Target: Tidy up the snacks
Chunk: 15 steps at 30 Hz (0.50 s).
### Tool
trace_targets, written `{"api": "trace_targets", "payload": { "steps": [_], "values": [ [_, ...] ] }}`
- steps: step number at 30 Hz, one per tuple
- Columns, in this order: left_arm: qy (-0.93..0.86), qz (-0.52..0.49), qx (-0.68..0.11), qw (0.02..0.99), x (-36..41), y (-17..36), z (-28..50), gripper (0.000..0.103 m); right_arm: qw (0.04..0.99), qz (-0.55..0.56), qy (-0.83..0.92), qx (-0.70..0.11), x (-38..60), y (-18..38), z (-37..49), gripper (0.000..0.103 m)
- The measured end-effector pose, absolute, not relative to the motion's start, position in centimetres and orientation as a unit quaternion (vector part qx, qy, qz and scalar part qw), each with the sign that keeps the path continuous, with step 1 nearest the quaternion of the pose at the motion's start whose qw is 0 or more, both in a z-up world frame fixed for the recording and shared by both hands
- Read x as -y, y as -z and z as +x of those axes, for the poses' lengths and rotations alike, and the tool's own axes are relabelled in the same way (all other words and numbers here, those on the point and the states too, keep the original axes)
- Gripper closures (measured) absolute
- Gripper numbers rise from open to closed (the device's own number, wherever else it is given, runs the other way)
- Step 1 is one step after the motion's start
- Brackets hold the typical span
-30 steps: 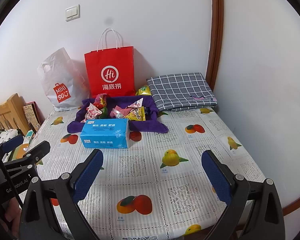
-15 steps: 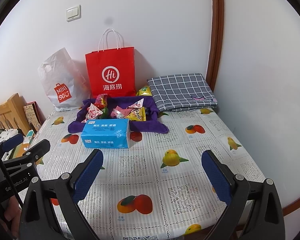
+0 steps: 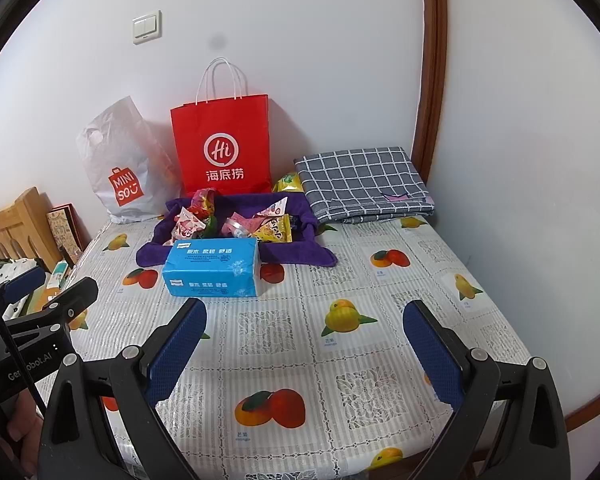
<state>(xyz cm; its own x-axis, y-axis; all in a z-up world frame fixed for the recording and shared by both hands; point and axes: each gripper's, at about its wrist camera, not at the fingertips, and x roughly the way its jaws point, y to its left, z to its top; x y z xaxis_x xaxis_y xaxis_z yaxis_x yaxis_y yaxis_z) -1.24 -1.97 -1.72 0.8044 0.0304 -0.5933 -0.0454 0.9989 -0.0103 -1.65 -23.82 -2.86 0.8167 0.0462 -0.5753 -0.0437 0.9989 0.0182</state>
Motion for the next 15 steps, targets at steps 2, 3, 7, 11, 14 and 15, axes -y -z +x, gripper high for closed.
{"api": "trace_targets", "payload": {
  "steps": [2, 3, 7, 11, 14, 15],
  "values": [
    [-0.02, -0.012, -0.311, 0.95, 1.96, 1.71, -1.27, 0.013, 0.953, 0.003, -0.024, -0.301, 23.84, 2.84, -1.68, 0.005],
    [-0.02, -0.013, -0.312, 0.95, 1.99, 1.73, -1.21, 0.013, 0.953, 0.003, -0.024, -0.302, 23.83, 2.85, -1.66, 0.005],
    [-0.02, -0.012, -0.312, 0.95, 2.02, 1.76, -1.21, 0.013, 0.953, 0.002, -0.023, -0.301, 23.83, 2.86, -1.7, 0.005],
    [-0.02, -0.012, -0.311, 0.95, 2.06, 1.69, -1.27, 0.013, 0.954, 0.003, -0.024, -0.3, 23.97, 2.89, -1.71, 0.005],
    [-0.021, -0.01, -0.309, 0.951, 2.04, 1.49, -1.35, 0.013, 0.953, 0.003, -0.024, -0.3, 23.99, 2.9, -1.72, 0.005],
    [-0.02, -0.01, -0.309, 0.951, 2.02, 1.39, -1.36, 0.013, 0.954, 0.003, -0.025, -0.3, 23.98, 2.9, -1.72, 0.005]
  ]
}}
